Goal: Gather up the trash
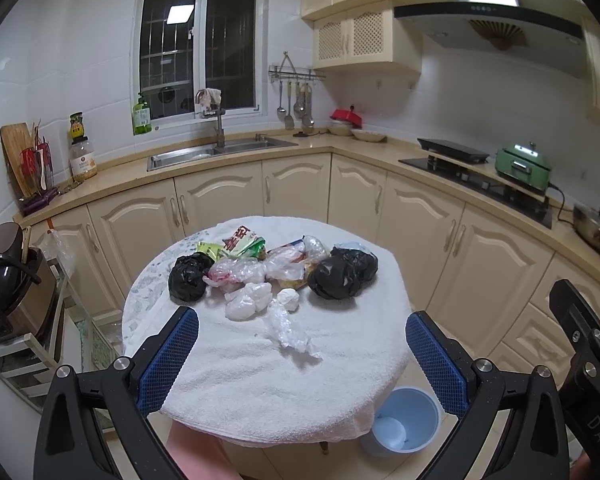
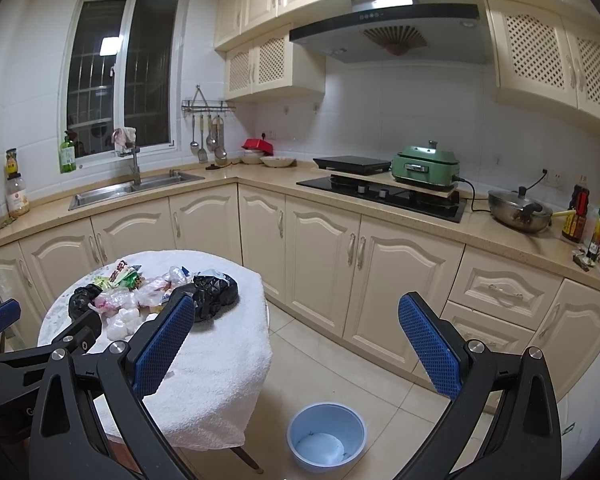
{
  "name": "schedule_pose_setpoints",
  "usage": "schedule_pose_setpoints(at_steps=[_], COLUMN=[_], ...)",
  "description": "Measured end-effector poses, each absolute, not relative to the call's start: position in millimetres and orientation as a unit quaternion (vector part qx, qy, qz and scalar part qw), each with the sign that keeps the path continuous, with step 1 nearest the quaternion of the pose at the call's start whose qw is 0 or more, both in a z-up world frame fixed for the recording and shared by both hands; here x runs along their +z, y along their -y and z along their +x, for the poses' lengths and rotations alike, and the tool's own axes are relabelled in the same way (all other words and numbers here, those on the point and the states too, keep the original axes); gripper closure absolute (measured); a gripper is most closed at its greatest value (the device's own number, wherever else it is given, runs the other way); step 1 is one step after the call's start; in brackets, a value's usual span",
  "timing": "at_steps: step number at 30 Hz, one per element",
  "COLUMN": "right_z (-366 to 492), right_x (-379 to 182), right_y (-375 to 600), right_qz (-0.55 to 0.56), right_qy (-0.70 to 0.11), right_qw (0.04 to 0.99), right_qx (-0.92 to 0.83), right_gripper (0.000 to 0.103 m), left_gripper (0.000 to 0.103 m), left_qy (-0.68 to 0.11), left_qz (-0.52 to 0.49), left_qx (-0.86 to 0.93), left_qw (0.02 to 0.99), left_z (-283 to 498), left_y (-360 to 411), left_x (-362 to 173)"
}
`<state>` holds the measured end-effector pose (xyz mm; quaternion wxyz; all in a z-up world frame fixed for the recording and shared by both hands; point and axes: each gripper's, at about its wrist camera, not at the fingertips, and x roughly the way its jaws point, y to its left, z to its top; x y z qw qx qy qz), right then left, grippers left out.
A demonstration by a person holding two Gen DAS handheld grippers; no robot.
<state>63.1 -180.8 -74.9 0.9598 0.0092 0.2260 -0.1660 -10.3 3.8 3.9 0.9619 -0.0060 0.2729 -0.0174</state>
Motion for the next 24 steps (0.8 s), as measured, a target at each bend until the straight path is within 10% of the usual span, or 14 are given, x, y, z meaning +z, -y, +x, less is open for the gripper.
schedule_pose_setpoints(at_steps=[24], right_z=[62.0], right_x=[-72.8], right_y=[177.1], right_qz=[0.007], right_qy=[-0.224], right_qw=[0.961], right_qx=[-0.162], right_gripper=[0.000], left_gripper=[0.001], left_qy=[-0.271], left_qz=[-0.009], left_qx=[-0.016], left_qw=[0.962], left_z=[-13.5], left_y=[-7.6], left_x=[1.9])
